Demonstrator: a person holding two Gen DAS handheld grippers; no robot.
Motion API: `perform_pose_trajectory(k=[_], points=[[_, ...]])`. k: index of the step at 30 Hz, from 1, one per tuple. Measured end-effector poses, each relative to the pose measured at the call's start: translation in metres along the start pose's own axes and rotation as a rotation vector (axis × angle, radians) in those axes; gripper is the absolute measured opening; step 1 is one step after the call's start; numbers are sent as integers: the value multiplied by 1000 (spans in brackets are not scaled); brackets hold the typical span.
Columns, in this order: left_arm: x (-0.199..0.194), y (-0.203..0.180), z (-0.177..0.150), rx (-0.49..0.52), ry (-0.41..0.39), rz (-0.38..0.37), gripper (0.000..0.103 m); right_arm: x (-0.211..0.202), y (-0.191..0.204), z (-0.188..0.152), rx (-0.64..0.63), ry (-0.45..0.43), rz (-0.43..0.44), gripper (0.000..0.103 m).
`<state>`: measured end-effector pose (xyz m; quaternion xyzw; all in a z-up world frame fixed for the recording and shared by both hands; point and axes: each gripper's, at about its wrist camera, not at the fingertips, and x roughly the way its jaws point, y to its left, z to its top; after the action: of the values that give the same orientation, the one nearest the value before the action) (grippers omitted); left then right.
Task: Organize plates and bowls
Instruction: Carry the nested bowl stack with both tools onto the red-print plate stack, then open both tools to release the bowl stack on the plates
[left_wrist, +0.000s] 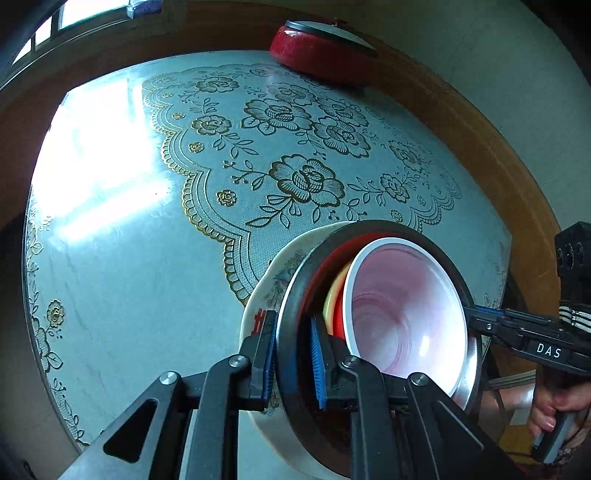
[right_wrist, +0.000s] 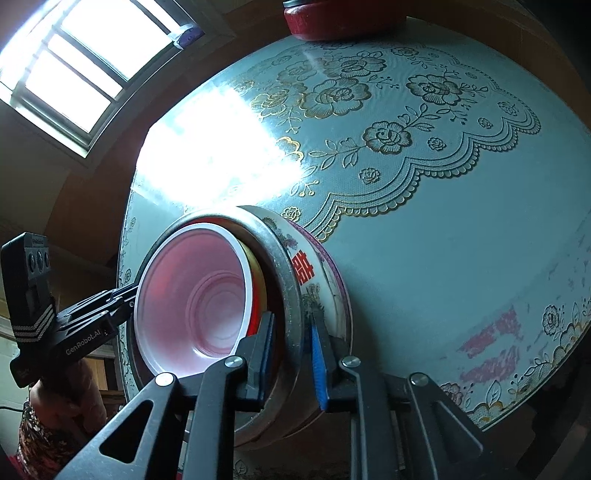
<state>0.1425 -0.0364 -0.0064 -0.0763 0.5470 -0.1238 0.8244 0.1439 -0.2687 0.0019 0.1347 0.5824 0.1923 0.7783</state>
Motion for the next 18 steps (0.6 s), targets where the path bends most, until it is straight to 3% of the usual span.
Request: perform_pose_trajectory(k=[6,9,11,13,18], points=[[-1,-6,-3,-6,-10,50,21,0,-5,5,-7,-17,27,16],[-8,-7,-3,-12,-24,63,37,-6,-7,7,-1,-31,27,17],[-14,-7,-3,-12,-40,89,61,-14,-8,6,8,-47,3,22],[-20,-5,-3,-5,-64,107,72,-23,-8,3,9,-82,-39,33],[-38,-3,-7,31,-94,122,80,-51,-3,-12,48,-180,-93,41]])
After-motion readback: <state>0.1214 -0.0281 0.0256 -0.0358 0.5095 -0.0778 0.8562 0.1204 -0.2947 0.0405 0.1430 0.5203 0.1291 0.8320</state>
